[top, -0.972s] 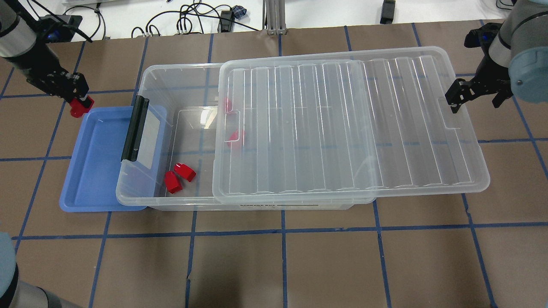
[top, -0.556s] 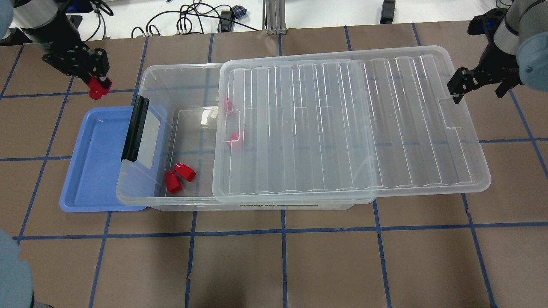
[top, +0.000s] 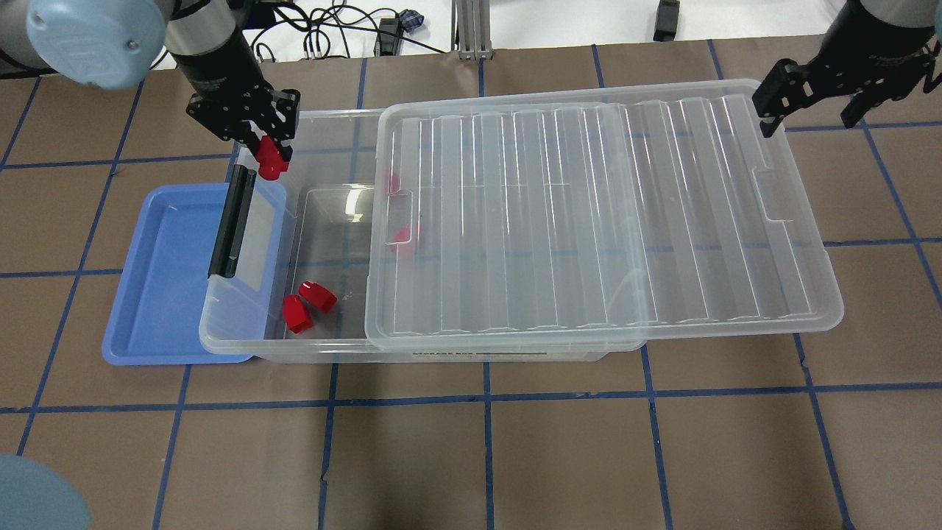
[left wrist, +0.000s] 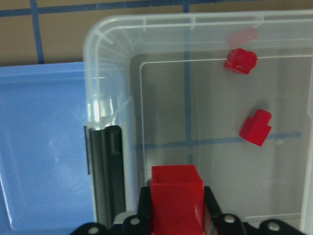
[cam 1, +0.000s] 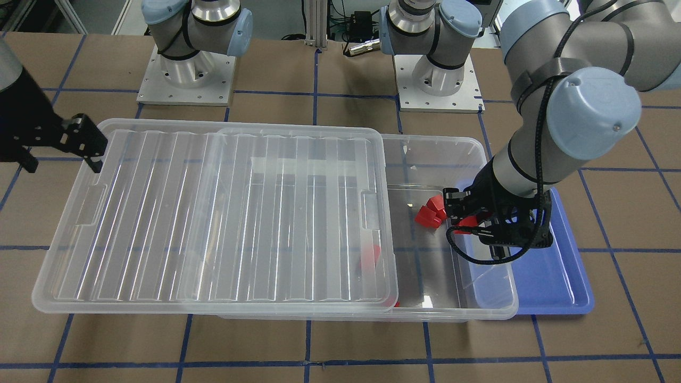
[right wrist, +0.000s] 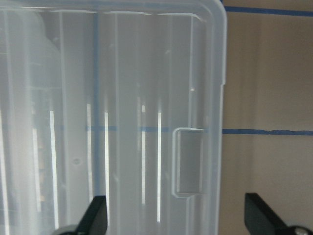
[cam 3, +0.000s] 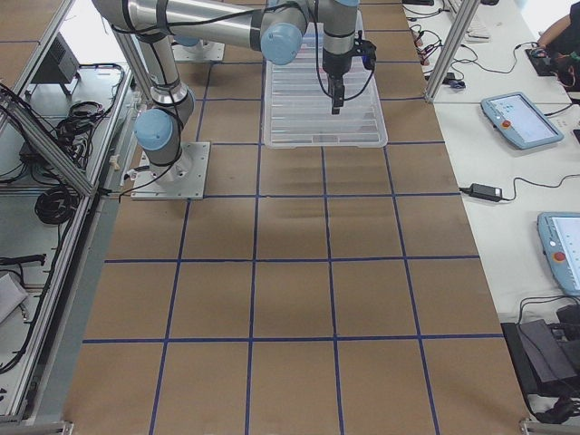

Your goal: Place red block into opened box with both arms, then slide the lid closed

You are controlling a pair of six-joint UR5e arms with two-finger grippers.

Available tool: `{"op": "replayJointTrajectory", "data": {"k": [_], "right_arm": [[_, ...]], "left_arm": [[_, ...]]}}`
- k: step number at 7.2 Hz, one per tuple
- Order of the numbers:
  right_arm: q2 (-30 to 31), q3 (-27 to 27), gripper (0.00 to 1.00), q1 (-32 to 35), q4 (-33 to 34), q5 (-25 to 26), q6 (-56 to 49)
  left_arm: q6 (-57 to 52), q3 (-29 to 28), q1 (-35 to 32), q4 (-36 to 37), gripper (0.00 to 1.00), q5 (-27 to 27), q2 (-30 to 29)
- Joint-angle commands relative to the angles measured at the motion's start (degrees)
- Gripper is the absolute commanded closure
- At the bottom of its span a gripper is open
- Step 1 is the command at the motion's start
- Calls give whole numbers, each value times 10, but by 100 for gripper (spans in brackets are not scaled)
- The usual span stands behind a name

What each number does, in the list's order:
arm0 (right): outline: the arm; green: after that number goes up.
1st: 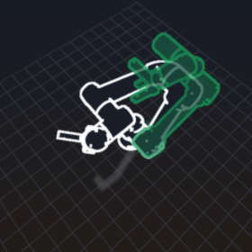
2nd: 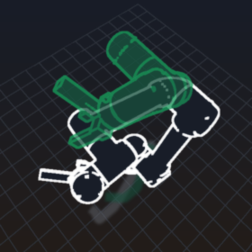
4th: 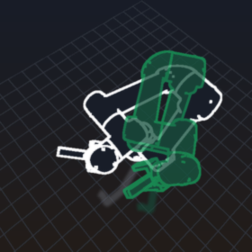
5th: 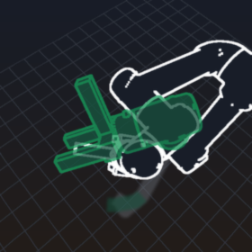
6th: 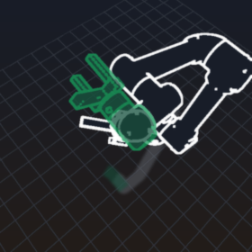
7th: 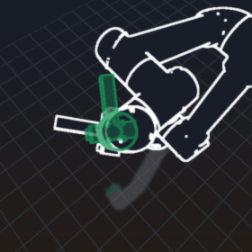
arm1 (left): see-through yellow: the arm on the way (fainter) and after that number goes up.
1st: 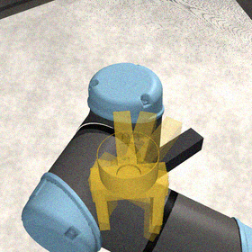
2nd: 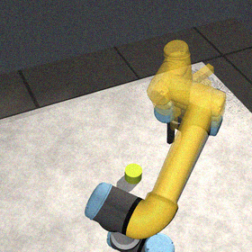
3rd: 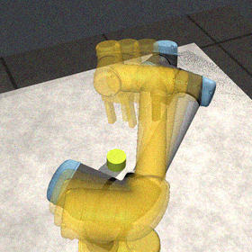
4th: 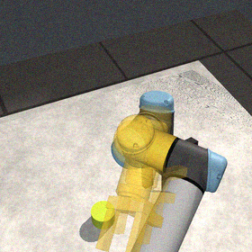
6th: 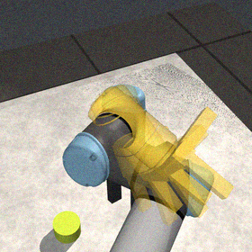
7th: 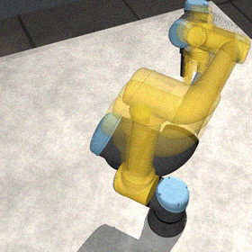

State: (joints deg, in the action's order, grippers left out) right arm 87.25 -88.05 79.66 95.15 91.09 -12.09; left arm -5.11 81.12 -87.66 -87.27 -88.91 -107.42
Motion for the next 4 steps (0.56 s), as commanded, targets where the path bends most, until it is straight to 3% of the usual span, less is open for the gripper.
{"op": "replayJointTrajectory", "data": {"k": [1,4], "right_arm": [[24,-19,0,72,-15,-11,116],[24,-27,0,74,-5,-13,122]], "left_arm": [[1,64,2,86,100,5,-2],[55,168,-3,214,100,6,1]]}}
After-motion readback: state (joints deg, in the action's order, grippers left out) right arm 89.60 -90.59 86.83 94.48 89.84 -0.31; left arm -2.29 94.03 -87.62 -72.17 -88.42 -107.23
